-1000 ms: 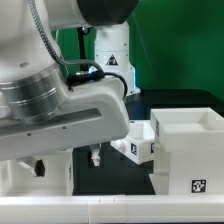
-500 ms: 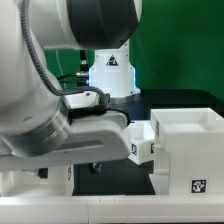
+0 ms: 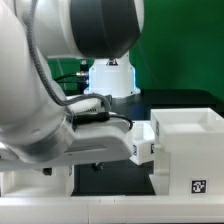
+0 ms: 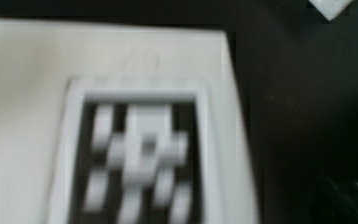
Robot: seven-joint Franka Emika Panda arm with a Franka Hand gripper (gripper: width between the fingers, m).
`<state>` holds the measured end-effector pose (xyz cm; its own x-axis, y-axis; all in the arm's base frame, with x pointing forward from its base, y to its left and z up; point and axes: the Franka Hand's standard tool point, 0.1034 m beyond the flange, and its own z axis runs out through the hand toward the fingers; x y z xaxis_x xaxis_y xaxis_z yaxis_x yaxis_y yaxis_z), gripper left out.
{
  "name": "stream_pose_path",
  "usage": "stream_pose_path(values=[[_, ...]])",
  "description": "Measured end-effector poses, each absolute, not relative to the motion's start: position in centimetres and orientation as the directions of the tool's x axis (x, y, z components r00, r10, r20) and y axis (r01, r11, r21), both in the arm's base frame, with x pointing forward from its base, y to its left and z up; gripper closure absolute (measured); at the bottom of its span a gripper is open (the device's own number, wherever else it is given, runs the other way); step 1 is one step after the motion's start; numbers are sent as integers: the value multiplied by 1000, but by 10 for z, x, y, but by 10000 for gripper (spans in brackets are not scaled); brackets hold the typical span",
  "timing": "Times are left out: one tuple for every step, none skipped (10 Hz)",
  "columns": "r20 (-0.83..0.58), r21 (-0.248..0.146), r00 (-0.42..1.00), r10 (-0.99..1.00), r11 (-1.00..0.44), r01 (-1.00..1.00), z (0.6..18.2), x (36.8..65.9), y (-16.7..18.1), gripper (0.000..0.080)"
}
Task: Assemble drawer
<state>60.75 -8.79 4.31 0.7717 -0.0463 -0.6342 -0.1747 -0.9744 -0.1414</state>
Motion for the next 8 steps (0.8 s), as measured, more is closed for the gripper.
stream_pose_path(values=[[-642,-129,764,-65,-973,-191,47,602,-85,150],[-636,-141,770,-49,-974,-178,49,598,-85,150],[-640,-141,767,-48,-974,-179,47,597,-85,150],[-640,-141,767,-48,-974,-178,46,597,-84,150],[-641,-141,766,-48,-974,-178,46,596,-84,150],[-654,-141,755,-45,-973,-181,45,593,-84,150],[-671,-142,740,-40,-973,-182,43,591,-84,150],[-668,-142,743,-41,-973,-181,46,591,-84,150]])
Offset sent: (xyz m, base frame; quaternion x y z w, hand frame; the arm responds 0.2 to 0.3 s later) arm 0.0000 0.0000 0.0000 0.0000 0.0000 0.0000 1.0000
